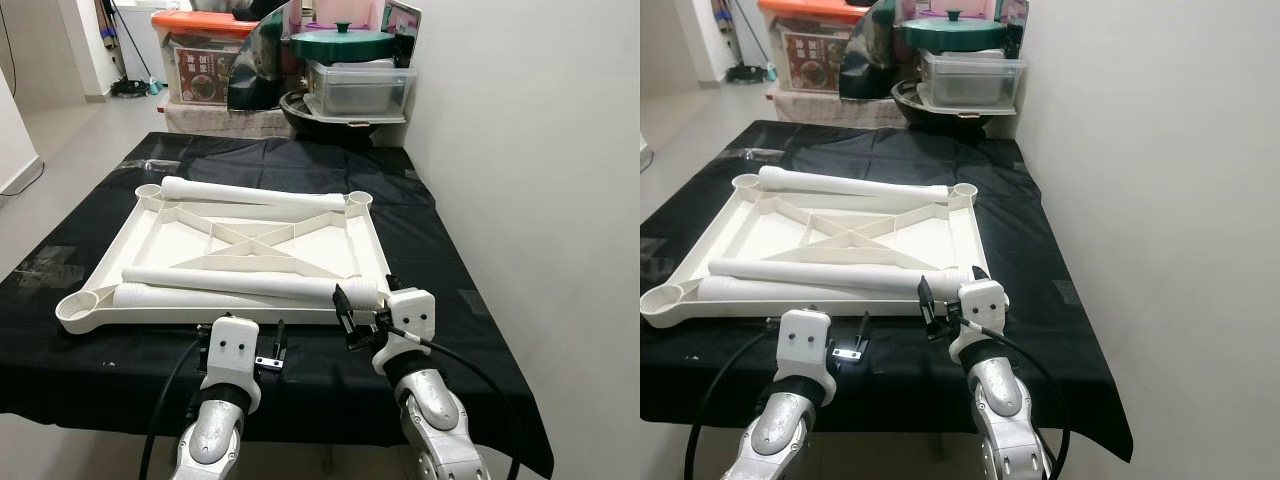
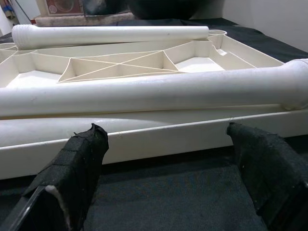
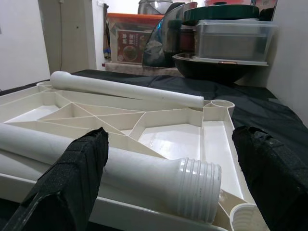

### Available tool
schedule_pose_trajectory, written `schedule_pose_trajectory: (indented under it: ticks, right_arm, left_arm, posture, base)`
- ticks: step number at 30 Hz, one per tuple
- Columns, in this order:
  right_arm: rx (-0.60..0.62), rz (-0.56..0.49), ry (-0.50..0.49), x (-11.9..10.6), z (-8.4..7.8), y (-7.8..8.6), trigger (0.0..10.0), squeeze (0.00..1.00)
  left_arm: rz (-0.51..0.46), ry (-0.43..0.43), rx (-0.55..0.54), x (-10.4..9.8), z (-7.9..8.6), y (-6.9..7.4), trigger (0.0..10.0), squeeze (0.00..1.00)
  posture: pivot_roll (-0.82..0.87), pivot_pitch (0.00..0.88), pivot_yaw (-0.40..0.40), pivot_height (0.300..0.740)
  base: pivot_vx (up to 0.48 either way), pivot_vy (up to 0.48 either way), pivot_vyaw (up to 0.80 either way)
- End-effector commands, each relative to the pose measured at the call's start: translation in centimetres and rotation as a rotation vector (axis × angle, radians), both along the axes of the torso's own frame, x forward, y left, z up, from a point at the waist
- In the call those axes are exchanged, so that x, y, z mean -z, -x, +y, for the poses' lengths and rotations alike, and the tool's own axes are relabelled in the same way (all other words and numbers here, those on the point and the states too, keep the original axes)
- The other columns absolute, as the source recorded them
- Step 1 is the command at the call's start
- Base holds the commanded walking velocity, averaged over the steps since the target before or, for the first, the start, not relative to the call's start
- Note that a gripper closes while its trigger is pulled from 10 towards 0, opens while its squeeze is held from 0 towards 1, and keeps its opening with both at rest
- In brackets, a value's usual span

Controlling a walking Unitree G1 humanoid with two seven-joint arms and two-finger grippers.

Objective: Building children table

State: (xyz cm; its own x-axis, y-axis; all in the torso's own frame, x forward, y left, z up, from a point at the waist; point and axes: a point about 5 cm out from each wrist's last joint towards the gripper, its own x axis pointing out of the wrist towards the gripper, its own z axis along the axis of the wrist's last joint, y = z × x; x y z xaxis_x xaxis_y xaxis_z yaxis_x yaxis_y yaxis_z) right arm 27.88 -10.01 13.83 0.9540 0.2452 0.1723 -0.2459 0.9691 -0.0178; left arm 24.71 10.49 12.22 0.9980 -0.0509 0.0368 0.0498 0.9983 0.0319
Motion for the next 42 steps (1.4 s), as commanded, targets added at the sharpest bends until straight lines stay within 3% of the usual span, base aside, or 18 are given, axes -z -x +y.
schedule_pose_trajectory:
  ticks: [1, 42]
  right_arm:
    - [-0.013, 0.016, -0.011, 0.13, 0.52, 0.00, 10.0, 0.00]
    - [0.013, 0.030, -0.040, 0.16, 0.66, -0.15, 10.0, 0.00]
  left_arm:
    - [-0.002, 0.000, 0.002, 0.08, -0.07, -0.16, 10.0, 0.00]
    - [0.006, -0.013, 0.013, 0.17, 0.37, -0.24, 10.0, 0.00]
  posture:
    - [0.13, 0.000, -0.058, 0.740]
    - [0.15, 0.000, -0.037, 0.740]
  base:
    - [0.000, 0.000, 0.00]
    - [0.000, 0.000, 0.00]
